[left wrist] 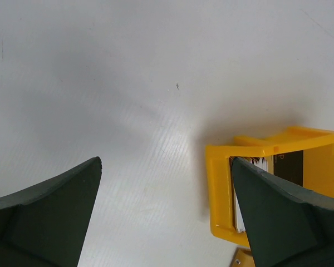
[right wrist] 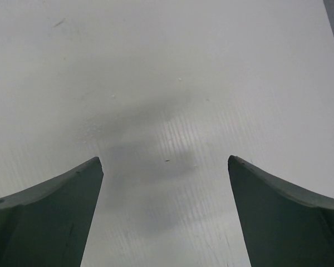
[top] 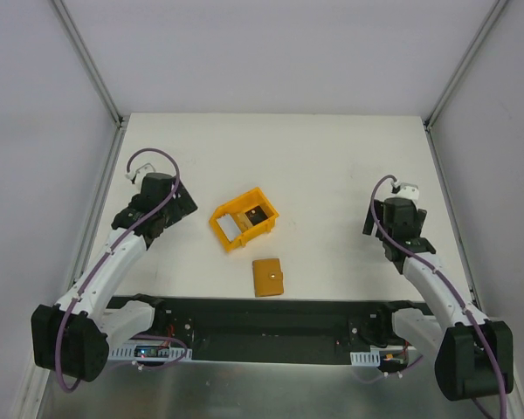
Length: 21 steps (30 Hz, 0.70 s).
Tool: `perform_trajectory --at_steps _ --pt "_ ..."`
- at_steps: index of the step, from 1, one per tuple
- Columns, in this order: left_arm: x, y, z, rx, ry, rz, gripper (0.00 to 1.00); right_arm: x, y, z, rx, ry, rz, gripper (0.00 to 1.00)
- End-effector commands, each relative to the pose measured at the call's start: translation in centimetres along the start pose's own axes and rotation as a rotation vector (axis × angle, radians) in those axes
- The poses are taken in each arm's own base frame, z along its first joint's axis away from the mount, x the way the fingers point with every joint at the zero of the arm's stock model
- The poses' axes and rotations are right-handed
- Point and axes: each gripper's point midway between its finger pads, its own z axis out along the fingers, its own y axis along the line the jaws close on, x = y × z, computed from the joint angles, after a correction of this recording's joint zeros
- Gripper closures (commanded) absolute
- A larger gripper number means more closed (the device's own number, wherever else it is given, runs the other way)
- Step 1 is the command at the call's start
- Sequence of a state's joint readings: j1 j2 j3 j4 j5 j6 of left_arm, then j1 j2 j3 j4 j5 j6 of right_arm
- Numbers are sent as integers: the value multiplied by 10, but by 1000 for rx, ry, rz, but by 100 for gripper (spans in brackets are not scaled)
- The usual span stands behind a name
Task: Put the credit cards into the card holder
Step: Reset both arms
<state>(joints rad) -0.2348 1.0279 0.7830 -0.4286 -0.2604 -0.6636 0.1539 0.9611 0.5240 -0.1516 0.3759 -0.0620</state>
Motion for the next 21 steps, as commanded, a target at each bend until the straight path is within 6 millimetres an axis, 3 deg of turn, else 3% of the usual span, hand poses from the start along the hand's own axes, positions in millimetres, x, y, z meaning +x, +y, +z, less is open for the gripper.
perform_trajectory --at_steps 1,10,21 --pt "-15 -2 -6 3 -40 47 1 -27 -14 3 77 -130 6 4" --pt "-21 3 -7 1 -99 64 1 -38 -3 6 9 -211 -12 4" --pt "-31 9 -5 -10 -179 84 1 -29 -3 28 27 -305 -101 4"
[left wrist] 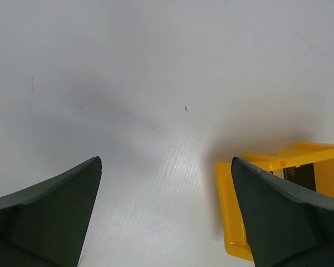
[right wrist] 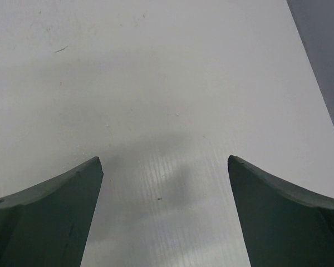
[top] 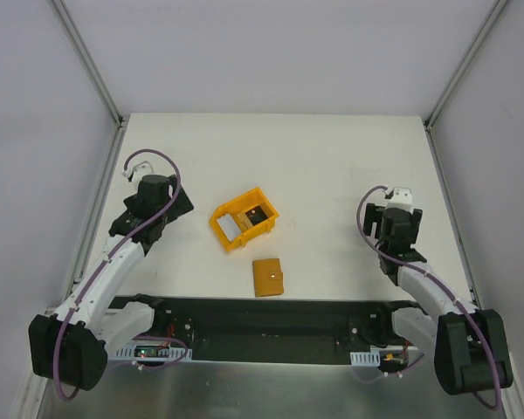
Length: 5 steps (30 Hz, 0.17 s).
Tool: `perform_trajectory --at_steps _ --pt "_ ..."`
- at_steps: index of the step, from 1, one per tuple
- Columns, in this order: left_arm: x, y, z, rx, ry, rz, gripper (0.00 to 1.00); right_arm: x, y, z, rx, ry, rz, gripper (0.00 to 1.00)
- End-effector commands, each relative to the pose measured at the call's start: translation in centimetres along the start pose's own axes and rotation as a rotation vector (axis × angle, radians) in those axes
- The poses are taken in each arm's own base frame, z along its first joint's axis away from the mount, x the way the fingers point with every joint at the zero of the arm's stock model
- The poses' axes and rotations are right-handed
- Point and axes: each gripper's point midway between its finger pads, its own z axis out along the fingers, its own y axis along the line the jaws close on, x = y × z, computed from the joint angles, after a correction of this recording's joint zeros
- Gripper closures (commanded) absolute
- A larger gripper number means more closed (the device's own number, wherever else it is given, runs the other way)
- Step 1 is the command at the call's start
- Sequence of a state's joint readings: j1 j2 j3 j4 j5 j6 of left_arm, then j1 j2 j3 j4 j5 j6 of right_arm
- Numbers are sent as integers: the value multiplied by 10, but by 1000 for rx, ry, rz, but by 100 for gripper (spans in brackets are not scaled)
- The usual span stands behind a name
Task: Put the credit cards into the card holder
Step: Reset both arms
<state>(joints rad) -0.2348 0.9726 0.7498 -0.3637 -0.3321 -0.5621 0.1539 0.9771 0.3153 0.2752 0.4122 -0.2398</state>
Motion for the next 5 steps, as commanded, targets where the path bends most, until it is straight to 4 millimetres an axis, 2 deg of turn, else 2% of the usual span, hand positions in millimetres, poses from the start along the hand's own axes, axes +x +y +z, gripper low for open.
perform_trajectory --at_steps 1,5 --pt "-16 1 -1 4 -80 -1 1 -28 -3 11 31 -108 -4 4" --pt "-26 3 2 -10 -153 -43 1 -24 -4 31 50 -96 21 4"
